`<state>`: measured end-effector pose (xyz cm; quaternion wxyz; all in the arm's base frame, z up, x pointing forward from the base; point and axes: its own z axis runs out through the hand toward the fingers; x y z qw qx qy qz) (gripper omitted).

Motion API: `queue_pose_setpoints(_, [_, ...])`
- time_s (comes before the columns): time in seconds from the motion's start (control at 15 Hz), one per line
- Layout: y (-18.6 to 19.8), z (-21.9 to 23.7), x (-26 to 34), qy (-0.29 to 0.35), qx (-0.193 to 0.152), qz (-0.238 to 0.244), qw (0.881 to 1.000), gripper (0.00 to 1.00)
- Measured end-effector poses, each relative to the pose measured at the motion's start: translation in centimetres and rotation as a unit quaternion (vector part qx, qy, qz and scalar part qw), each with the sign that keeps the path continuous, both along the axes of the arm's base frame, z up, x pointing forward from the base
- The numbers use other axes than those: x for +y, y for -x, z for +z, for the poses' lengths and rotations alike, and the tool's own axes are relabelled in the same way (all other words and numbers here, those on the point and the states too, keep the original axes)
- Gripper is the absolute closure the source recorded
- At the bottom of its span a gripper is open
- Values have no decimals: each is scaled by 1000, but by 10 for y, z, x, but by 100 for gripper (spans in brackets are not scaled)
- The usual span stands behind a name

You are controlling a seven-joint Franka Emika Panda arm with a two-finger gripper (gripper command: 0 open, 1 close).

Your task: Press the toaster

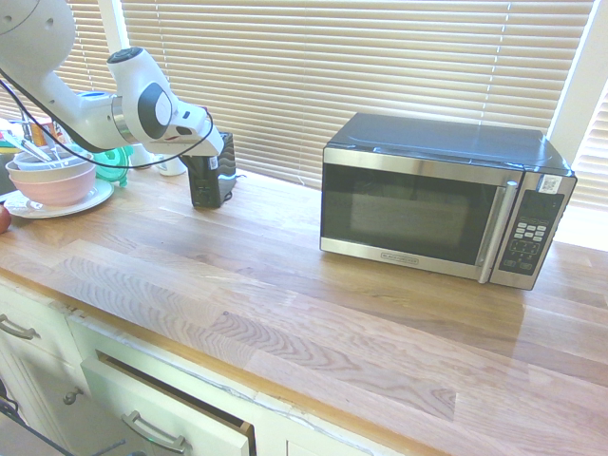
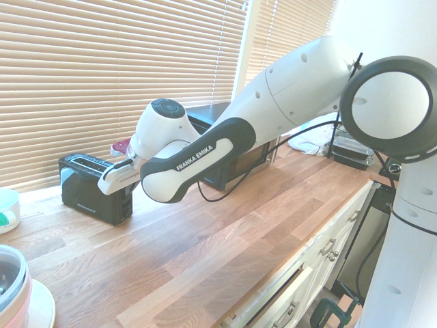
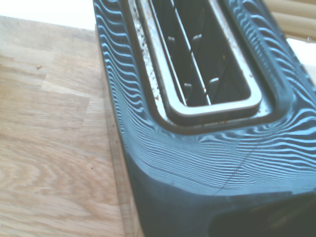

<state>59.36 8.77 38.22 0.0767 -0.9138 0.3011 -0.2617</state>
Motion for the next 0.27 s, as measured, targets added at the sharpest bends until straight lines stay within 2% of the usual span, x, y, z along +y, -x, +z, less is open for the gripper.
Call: queue_pose_setpoints(0.27, [-1,0,-1,-2,1,0,1000,100])
